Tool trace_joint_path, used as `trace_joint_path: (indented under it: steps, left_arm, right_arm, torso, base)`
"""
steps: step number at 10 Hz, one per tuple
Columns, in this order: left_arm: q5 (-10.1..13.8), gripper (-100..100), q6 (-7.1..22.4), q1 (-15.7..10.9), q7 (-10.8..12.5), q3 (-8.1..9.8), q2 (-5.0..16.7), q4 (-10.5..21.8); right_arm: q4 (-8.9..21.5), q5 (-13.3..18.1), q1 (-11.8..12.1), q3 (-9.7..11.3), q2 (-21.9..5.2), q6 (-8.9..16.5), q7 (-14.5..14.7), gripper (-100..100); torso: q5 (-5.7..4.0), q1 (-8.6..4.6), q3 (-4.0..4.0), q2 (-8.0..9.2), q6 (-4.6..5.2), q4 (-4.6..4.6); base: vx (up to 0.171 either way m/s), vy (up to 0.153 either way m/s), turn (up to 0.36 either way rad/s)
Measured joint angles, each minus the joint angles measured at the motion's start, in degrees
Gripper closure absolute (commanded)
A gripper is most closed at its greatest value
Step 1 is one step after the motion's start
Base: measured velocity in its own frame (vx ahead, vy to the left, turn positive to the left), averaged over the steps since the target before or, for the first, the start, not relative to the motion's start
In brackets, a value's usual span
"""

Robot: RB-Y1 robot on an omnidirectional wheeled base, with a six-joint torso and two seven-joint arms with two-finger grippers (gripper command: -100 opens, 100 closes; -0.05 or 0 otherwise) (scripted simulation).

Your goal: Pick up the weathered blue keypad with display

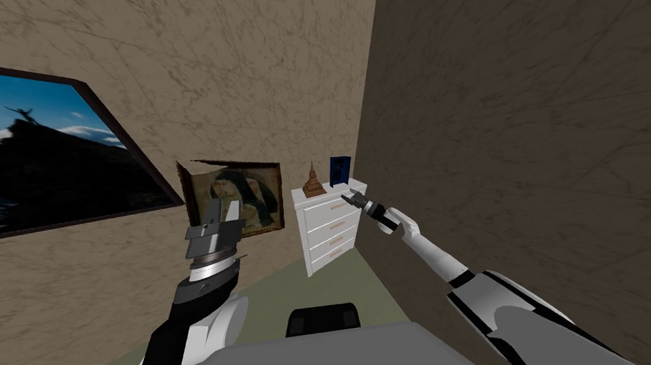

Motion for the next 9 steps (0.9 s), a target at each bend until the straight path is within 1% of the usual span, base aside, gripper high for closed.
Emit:
trace_joint_path:
  steps: [1, 2, 3, 4, 5, 6, 7, 8, 9]
  left_arm:
    - [0.0, 0, 0.0, 0.0, 0.0, 0.0, 0.0, 0.0]
    - [0.0, 0, 0.0, 0.0, 0.0, 0.0, 0.0, 0.0]
    - [0.0, 0, 0.0, 0.0, 0.0, 0.0, 0.0, 0.0]
    - [0.0, 0, 0.0, 0.0, 0.0, -0.01, 0.0, 0.0]
    - [0.0, 0, 0.0, 0.0, 0.0, 0.0, 0.0, 0.0]
    - [0.0, 0, 0.0, 0.0, 0.0, 0.0, 0.0, 0.0]
    - [0.0, 0, 0.0, 0.0, 0.0, 0.0, 0.0, 0.0]
    - [0.0, 0, 0.0, 0.0, 0.0, 0.0, 0.0, 0.0]
    - [0.0, 0, 0.0, 0.0, 0.0, 0.0, 0.0, 0.0]
  right_arm:
    - [1.4, 0.7, -1.5, 0.6, -1.1, 0.2, 0.4, -100]
    - [2.9, 1.2, -2.4, 1.0, -1.3, 0.3, 0.9, -100]
    - [5.1, 2.2, -4.2, 1.9, -1.6, 0.6, 1.8, -100]
    - [7.0, 3.3, -5.6, 2.7, -2.5, 1.1, 2.9, -100]
    - [8.3, 3.9, -6.9, 3.4, -3.3, 1.7, 3.2, -100]
    - [10.3, 4.6, -8.7, 4.0, -4.2, 2.0, 3.5, -100]
    - [11.7, 5.0, -9.6, 4.4, -4.7, 2.1, 3.9, -100]
    - [13.3, 5.7, -10.7, 5.0, -5.4, 2.6, 4.4, -100]
    - [15.2, 6.9, -12.6, 6.2, -6.1, 3.4, 5.3, -100]
  torso:
    - [0.02, 0.08, -0.02, -0.05, -0.02, -0.01]
    - [0.01, 0.04, -0.03, -0.05, 0.0, -0.02]
    - [0.02, 0.07, -0.04, -0.07, -0.03, -0.02]
    - [0.05, 0.23, -0.06, -0.11, -0.03, -0.03]
    - [0.04, 0.15, -0.06, -0.1, -0.01, -0.02]
    - [0.03, 0.1, -0.07, -0.13, -0.02, -0.03]
    - [0.01, 0.03, -0.07, -0.11, 0.0, -0.03]
    - [0.01, 0.06, -0.06, -0.1, -0.01, -0.03]
    - [0.04, 0.19, -0.1, -0.17, -0.03, -0.04]
  base:
    - [0.009, 0.053, 0.014]
    - [0.009, 0.057, 0.049]
    - [0.021, 0.108, 0.092]
    - [0.021, 0.077, 0.022]
    - [0.028, 0.064, 0.058]
    - [0.024, 0.047, 0.037]
    - [0.02, 0.058, 0.073]
    - [0.042, 0.094, 0.109]
    - [0.037, 0.074, 0.039]
